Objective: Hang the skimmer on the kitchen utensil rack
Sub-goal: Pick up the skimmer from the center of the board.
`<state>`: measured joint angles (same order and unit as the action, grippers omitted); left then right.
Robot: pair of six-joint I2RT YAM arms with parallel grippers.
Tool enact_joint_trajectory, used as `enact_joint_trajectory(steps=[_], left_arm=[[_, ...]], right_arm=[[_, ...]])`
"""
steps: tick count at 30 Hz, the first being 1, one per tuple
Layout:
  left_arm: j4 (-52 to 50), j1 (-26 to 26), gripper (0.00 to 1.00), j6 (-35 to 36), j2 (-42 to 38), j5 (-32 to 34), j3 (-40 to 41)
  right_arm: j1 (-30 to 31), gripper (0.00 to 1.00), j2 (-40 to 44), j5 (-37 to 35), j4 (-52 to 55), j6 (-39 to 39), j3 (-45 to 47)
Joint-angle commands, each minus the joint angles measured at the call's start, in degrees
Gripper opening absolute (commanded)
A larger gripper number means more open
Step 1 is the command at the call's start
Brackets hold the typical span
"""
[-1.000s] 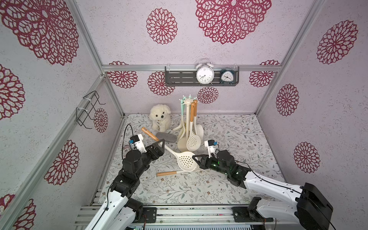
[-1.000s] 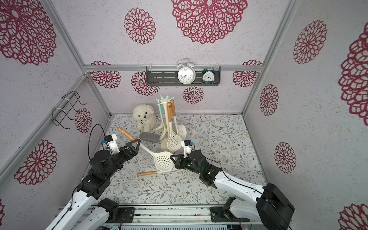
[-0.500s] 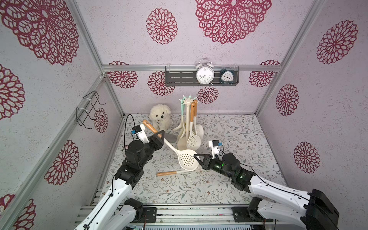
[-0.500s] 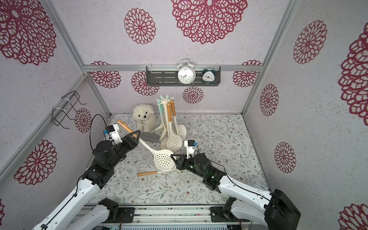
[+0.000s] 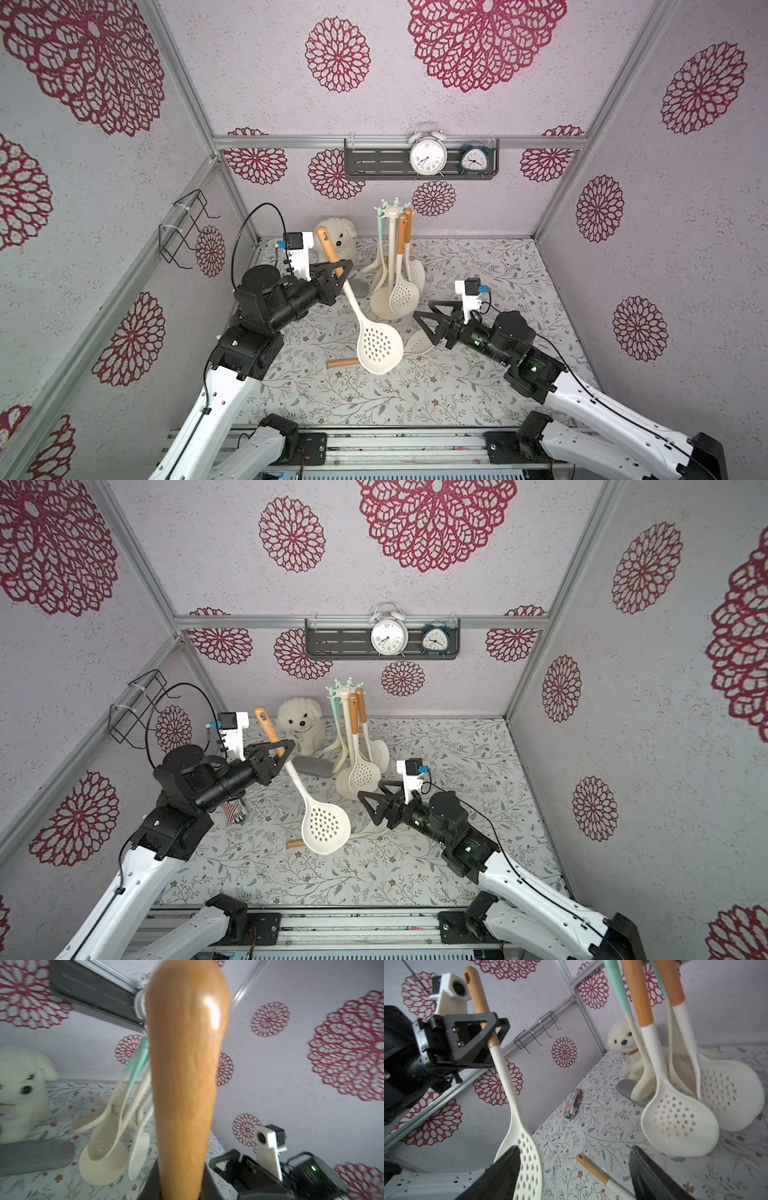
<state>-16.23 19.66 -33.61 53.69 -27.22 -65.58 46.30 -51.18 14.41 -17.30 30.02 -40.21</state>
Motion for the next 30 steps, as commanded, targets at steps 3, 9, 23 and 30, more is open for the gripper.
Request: enact_joint_trajectory(steps=[3, 9, 23, 30], left_arm=[[-1.2, -0.1, 0.00, 2.2, 3.1, -20.7, -3.2], [2.0, 0.2, 0.00, 0.4, 4.4, -23.2, -6.3], [4.4, 2.4, 0.00, -0.6, 5.6, -19.6, -6.6], [4.5, 3.5, 0.00, -0.6, 4.9, -14.1, -6.0]], right_arm=[[0.3, 0.84, -7.1, 20.9, -7.9, -6.2, -7.9], [4.2, 0.82, -15.8, 25.5, -23.2, -0.7, -10.9], [8.3, 0.36, -26.0, 23.9, -34.9, 6.7, -15.1], [9.5, 0.00, -25.1, 19.4, -33.7, 6.5, -13.9]])
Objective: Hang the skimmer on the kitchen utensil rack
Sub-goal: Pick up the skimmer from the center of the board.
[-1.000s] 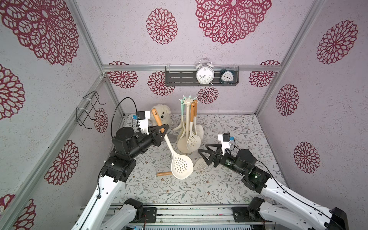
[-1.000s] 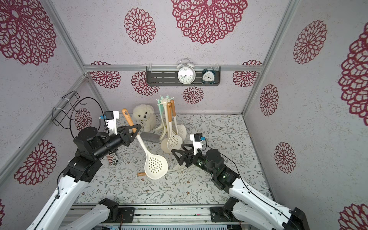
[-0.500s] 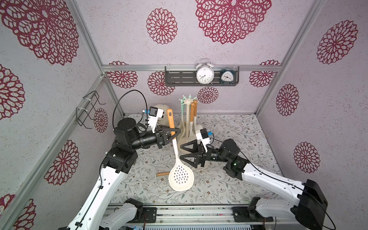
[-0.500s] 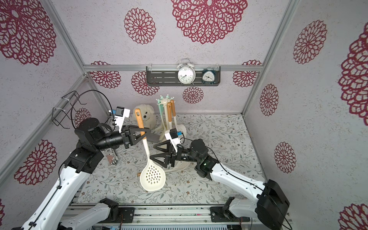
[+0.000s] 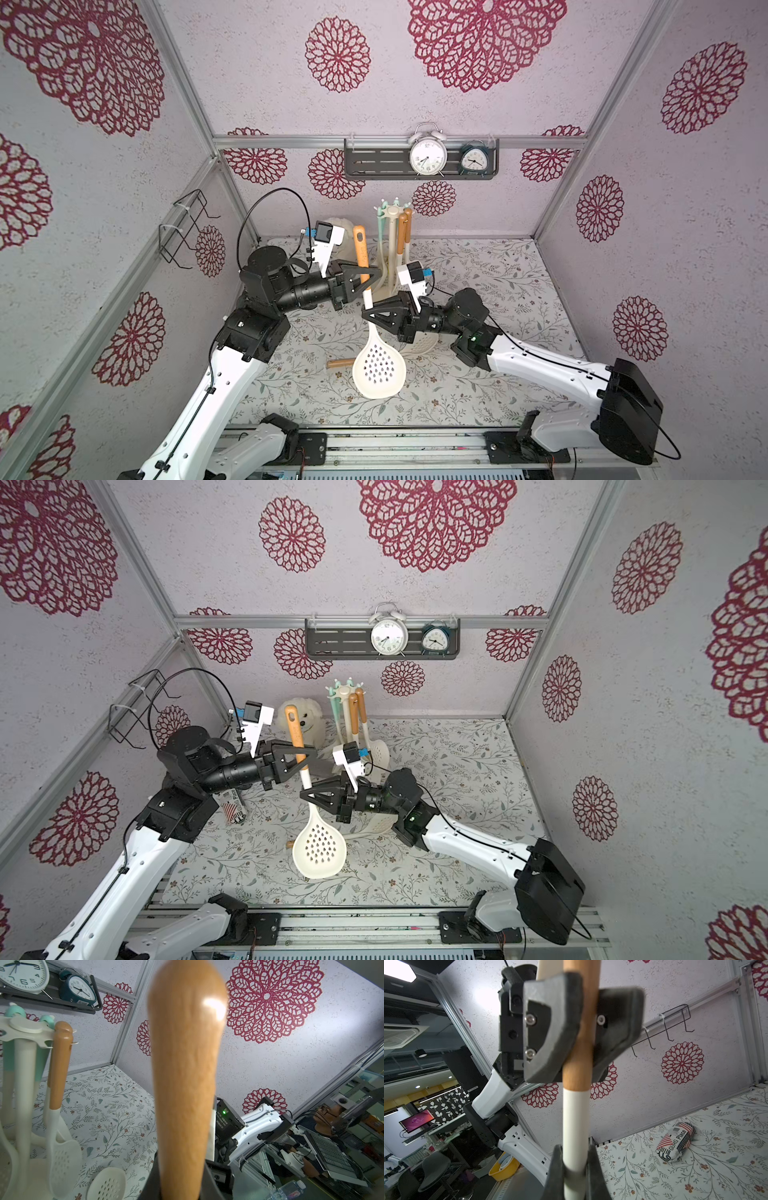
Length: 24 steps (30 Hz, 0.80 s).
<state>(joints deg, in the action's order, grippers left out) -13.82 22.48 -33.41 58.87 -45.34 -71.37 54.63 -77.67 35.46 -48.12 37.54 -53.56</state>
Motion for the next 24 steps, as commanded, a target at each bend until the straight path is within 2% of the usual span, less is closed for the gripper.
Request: enact_joint_trajectory(steps=[1, 2, 3, 5, 9, 12, 16, 24], left_arm=[[1.3, 0.8, 0.16, -0.8, -0.3, 5.4, -0.3], [-0.1, 0.8, 0.48, -0.3, -0.4, 7.1, -0.7], [-2.3, 0.9, 0.69, 0.7, -0.8, 9.9, -1.2], [-5.8, 1.9, 0.82, 2.7, -1.8, 16.9, -2.0], [-12.8, 3.6, 0.88, 6.2, -2.6, 30.4, -3.7], [-15.7, 3.9, 0.90, 7.0, -2.3, 36.1, -3.8], [-14.5, 4.2, 0.89, 6.5, -1.1, 34.0, -3.4], [-9.1, 4.6, 0.90, 4.9, 2.2, 29.2, -2.1]], right_arm=[[1.4, 0.00, 1.9, -3.3, -1.7, -1.6, -0.4], [1.7, 0.00, 2.7, -5.8, 0.6, -2.8, -0.2], [2.1, 0.00, 3.7, -10.3, 3.9, -4.6, -0.4], [3.5, 0.00, 5.5, -19.8, 12.3, -8.1, -1.3], [6.9, 0.00, 7.3, -38.8, 24.3, -10.9, -2.5], [8.6, 0.00, 8.0, -46.7, 27.3, -10.6, -2.5], [10.8, 0.00, 7.2, -50.2, 29.2, -12.0, -4.4], [12.6, 0.00, 5.4, -49.6, 27.4, -12.9, -5.8]])
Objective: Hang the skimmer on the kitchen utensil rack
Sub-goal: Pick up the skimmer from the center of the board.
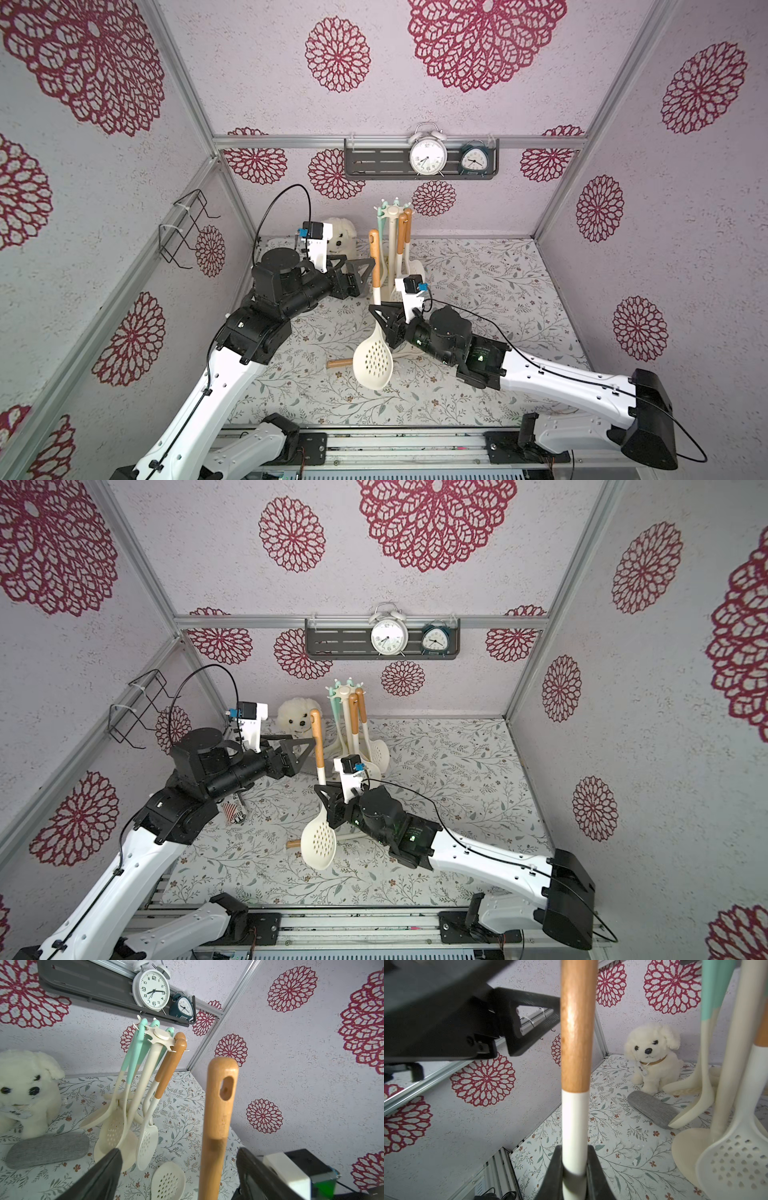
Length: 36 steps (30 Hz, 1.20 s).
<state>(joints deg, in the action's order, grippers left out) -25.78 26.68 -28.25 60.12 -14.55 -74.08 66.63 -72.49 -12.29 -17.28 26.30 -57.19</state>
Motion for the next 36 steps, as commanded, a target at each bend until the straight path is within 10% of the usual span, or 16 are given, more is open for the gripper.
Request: enact_joint_trajectory(steps=[1, 12, 36], left_arm=[[3.2, 0.5, 0.90, -0.5, 1.6, -1.7, 0.7], [8.0, 1.1, 0.65, -1.3, 2.9, -0.1, 1.9], [8.7, 4.5, 0.54, -0.6, 4.0, 3.7, 5.5]], right_arm=[[0.7, 0.00, 0.1, -1.7, -3.8, -1.6, -2.1], [1.2, 0.00, -0.4, -3.2, -5.2, 1.4, -1.4], [1.1, 0.00, -2.1, -6.1, -7.5, 4.6, -2.9]])
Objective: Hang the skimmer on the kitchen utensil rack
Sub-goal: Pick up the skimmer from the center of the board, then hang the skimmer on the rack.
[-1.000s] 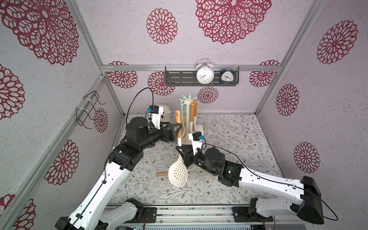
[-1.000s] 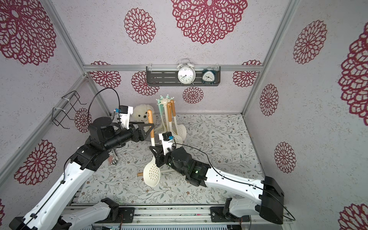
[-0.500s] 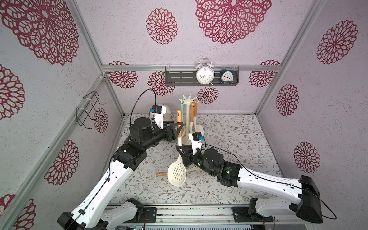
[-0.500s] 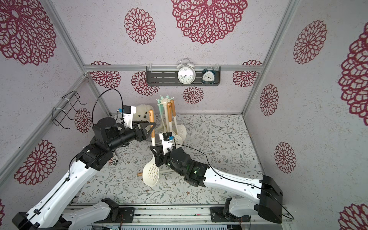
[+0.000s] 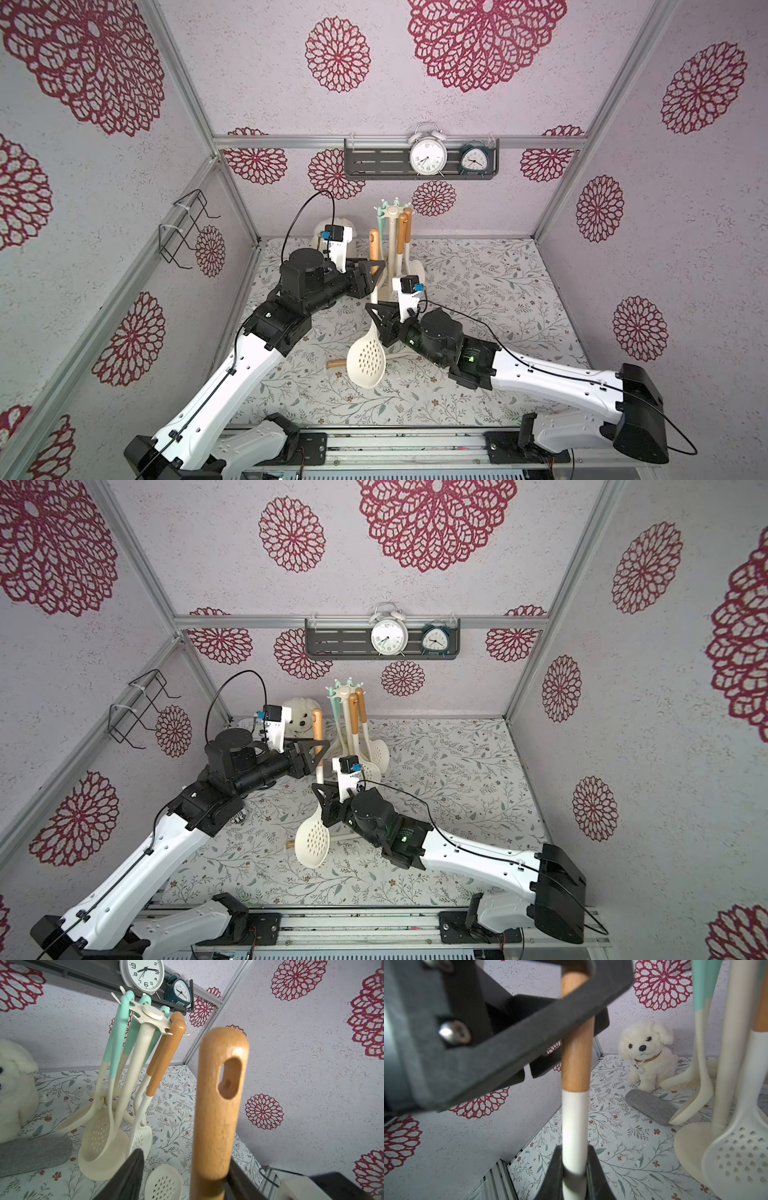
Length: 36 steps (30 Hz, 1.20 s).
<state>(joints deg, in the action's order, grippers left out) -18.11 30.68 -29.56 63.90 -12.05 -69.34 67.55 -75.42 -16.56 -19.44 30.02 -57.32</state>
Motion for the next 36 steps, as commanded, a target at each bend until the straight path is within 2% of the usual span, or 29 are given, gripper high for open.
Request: enact_joint_trajectory(steps=[1, 4, 6, 8, 9, 10, 11, 13, 15, 17, 22, 26, 28, 31, 36], left_arm=[[1.1, 0.6, 0.51, 0.8, 0.2, 1.2, 0.8], [1.1, 0.8, 0.38, 0.6, -0.1, 1.4, 1.0], [1.1, 0.9, 0.24, 0.6, -0.2, 1.7, 1.1], [0.5, 0.9, 0.04, 0.9, -0.4, 2.3, 0.7], [0.0, 0.9, 0.00, 1.2, -0.4, 2.7, 0.4], [-0.8, 0.9, 0.00, 1.5, -0.4, 3.0, -0.2], [-2.1, 0.9, 0.00, 2.3, -0.2, 3.0, -1.1], [-5.8, 0.9, 0.00, 4.1, 0.8, 3.0, -3.8], [-10.8, 0.9, 0.00, 6.4, 2.0, 3.0, -7.2], [-17.3, 0.8, 0.00, 8.4, 4.1, 3.7, -11.6], [-30.7, 0.8, 0.00, 11.1, 11.8, 5.2, -22.6], [-34.4, 0.8, 0.00, 11.7, 16.0, 5.4, -27.3], [-35.8, 0.8, 0.00, 11.9, 17.9, 5.5, -29.8], [-36.9, 0.9, 0.00, 11.8, 19.8, 5.3, -32.1], [-38.3, 0.9, 0.00, 12.3, 22.3, 5.0, -36.1]], right_arm=[[0.2, 0.00, 0.8, -1.9, -5.3, 0.9, -2.8], [0.2, 0.00, 0.8, -2.2, -5.4, 1.1, -2.6], [0.2, 0.00, 0.7, -2.3, -5.3, 1.3, -2.5], [0.1, 0.00, 1.1, -2.6, -4.9, 1.3, -2.0], [0.0, 0.00, 1.4, -2.7, -4.4, 1.3, -1.7], [-0.5, 0.00, 1.9, -2.4, -3.9, 1.3, -1.2], [-1.0, 0.08, 2.5, -2.2, -3.4, 1.3, -0.5], [-2.3, 0.37, 4.4, -2.1, -2.3, 1.4, 1.7], [-4.3, 0.55, 7.0, -2.1, -0.3, 1.5, 4.0], [-7.9, 0.62, 9.7, -1.0, 3.5, 2.1, 6.4], [-21.3, 0.62, 14.1, 12.1, 13.3, 2.2, 8.3], [-32.3, 0.62, 15.6, 27.1, 15.8, 2.4, 9.2], [-36.0, 0.62, 16.4, 31.7, 16.0, 2.2, 9.7], [-39.5, 0.62, 18.0, 35.4, 16.5, 1.9, 10.1], [-41.8, 0.62, 20.6, 37.2, 17.1, 1.0, 11.0]])
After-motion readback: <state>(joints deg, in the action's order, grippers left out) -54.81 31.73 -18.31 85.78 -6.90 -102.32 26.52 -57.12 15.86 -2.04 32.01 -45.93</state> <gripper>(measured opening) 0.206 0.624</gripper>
